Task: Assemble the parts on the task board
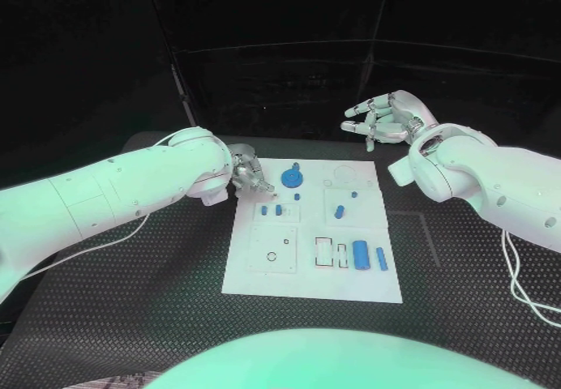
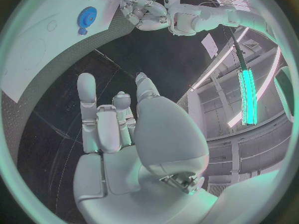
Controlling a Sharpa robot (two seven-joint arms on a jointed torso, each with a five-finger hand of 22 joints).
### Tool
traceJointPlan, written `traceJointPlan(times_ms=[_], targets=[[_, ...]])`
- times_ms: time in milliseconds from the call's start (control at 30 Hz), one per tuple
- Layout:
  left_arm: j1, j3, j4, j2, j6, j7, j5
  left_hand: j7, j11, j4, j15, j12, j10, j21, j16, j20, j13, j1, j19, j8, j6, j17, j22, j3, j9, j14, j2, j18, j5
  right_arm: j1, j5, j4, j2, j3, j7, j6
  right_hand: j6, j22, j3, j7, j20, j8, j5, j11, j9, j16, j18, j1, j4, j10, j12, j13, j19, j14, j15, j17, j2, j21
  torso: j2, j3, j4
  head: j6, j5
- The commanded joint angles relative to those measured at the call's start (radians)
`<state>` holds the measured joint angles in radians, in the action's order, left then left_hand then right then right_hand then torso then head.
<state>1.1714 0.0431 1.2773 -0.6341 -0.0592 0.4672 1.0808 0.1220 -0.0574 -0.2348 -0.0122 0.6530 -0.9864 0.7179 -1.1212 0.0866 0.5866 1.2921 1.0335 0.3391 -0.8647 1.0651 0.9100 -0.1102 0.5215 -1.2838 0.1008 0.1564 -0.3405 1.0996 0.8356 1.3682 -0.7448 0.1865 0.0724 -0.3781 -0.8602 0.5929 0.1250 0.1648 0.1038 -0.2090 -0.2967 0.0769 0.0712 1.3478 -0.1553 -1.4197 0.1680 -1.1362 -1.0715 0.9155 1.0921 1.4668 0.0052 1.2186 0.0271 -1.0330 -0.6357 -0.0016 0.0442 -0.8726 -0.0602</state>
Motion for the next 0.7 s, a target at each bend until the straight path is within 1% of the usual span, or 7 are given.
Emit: traceJointPlan(times_ms=[33, 133, 233, 300, 433, 567, 700], targets=[[0.002, -0.004, -0.006, 0.022, 0.127, -0.219, -0.009, 0.022, -0.02, 0.029, 0.019, -0.105, 0.047, -0.09, 0.225, 0.028, -0.1, 0.106, -0.041, -0.058, 0.023, -0.219, -0.059, -0.029, -0.071, 0.152, 0.012, 0.016, -0.002, 0.002, 0.004, 0.0, 0.004, 0.001, 0.008, 0.006, 0.007, 0.0, 0.005, -0.001, 0.002, -0.004, -0.003, -0.001, -0.001, -0.003, -0.015, 0.005, 0.001, 0.005, 0.001, 0.0, 0.001, 0.018, -0.007, -0.001, -0.009, 0.005, -0.002, -0.0003, -0.0013, 0.0, 0.004], [0.002, -0.023, -0.018, 0.047, 0.198, -0.329, 0.041, 0.019, -0.033, 0.05, 0.047, -0.202, 0.066, -0.147, 0.316, 0.04, -0.198, 0.166, -0.048, -0.103, 0.019, -0.299, -0.103, -0.056, -0.134, 0.188, 0.03, 0.027, -0.003, 0.002, 0.004, 0.0, 0.007, 0.001, 0.008, 0.007, 0.007, 0.0, 0.005, -0.001, 0.002, -0.004, -0.003, -0.001, -0.001, -0.003, -0.015, 0.005, 0.001, 0.005, 0.001, 0.0, 0.001, 0.018, -0.007, -0.001, -0.009, 0.005, -0.003, -0.0011, -0.0016, 0.0, 0.009], [0.001, -0.048, -0.024, 0.062, 0.243, -0.388, 0.094, 0.021, -0.043, 0.057, 0.045, -0.254, 0.049, -0.179, 0.362, 0.049, -0.26, 0.183, -0.038, -0.125, 0.001, -0.344, -0.131, -0.064, -0.175, 0.18, 0.04, 0.027, -0.004, 0.002, 0.005, 0.0, 0.008, 0.001, 0.008, 0.008, 0.007, 0.001, 0.005, -0.001, 0.002, -0.004, -0.003, -0.001, -0.001, -0.003, -0.015, 0.005, 0.001, 0.005, 0.001, -0.001, 0.001, 0.018, -0.007, -0.001, -0.009, 0.005, -0.004, -0.0017, -0.0027, 0.0, 0.011], [0.001, -0.062, -0.03, 0.073, 0.26, -0.417, 0.14, 0.019, -0.044, 0.058, 0.044, -0.311, 0.006, -0.211, 0.405, 0.049, -0.337, 0.185, -0.004, -0.156, -0.023, -0.395, -0.165, -0.06, -0.231, 0.142, 0.049, 0.028, -0.002, 0.002, 0.008, 0.001, 0.009, 0.0, 0.008, 0.008, 0.007, 0.001, 0.005, -0.001, 0.002, -0.004, -0.003, -0.001, -0.001, -0.003, -0.015, 0.005, 0.001, 0.005, 0.001, -0.001, 0.001, 0.018, -0.007, -0.001, -0.009, 0.005, -0.004, -0.0008, -0.0022, 0.0, 0.013], [0.001, -0.084, -0.045, 0.093, 0.251, -0.449, 0.248, 0.016, -0.047, 0.069, 0.041, -0.346, 0.005, -0.226, 0.416, 0.048, -0.381, 0.189, 0.026, -0.176, -0.035, -0.416, -0.184, -0.045, -0.266, 0.112, 0.051, 0.027, 0.011, 0.002, 0.013, 0.001, 0.011, 0.0, 0.008, 0.009, 0.007, 0.001, 0.005, -0.001, 0.002, -0.004, -0.003, -0.001, -0.001, -0.003, -0.015, 0.005, 0.001, 0.005, 0.001, -0.001, 0.001, 0.018, -0.007, -0.001, -0.009, 0.005, -0.003, -0.0016, -0.0017, 0.0, 0.019], [0.0, -0.093, -0.065, 0.11, 0.218, -0.454, 0.314, 0.014, -0.041, 0.074, 0.03, -0.365, -0.003, -0.199, 0.357, 0.037, -0.412, 0.179, 0.101, -0.187, -0.051, -0.406, -0.177, -0.017, -0.294, 0.024, 0.049, 0.028, 0.019, 0.002, 0.015, 0.0, 0.013, 0.0, 0.008, 0.009, 0.007, 0.001, 0.005, -0.001, 0.002, -0.004, -0.003, -0.001, -0.001, -0.003, -0.015, 0.005, 0.001, 0.005, 0.001, -0.001, 0.001, 0.018, -0.007, -0.001, -0.009, 0.005, -0.003, -0.0017, -0.0007, 0.0, 0.02], [-0.004, -0.097, -0.092, 0.129, 0.193, -0.457, 0.354, 0.012, -0.038, 0.08, 0.025, -0.38, -0.011, -0.165, 0.165, 0.029, -0.439, 0.178, 0.154, -0.199, -0.067, -0.246, -0.155, 0.009, -0.322, -0.063, 0.04, 0.026, 0.024, 0.002, 0.015, 0.0, 0.015, 0.0, 0.009, 0.01, 0.007, 0.001, 0.005, -0.001, 0.002, -0.004, -0.003, -0.001, -0.001, -0.003, -0.015, 0.005, 0.001, 0.005, 0.001, -0.001, 0.001, 0.018, -0.007, -0.001, -0.009, 0.005, -0.003, -0.0018, -0.0012, 0.0, 0.022]])
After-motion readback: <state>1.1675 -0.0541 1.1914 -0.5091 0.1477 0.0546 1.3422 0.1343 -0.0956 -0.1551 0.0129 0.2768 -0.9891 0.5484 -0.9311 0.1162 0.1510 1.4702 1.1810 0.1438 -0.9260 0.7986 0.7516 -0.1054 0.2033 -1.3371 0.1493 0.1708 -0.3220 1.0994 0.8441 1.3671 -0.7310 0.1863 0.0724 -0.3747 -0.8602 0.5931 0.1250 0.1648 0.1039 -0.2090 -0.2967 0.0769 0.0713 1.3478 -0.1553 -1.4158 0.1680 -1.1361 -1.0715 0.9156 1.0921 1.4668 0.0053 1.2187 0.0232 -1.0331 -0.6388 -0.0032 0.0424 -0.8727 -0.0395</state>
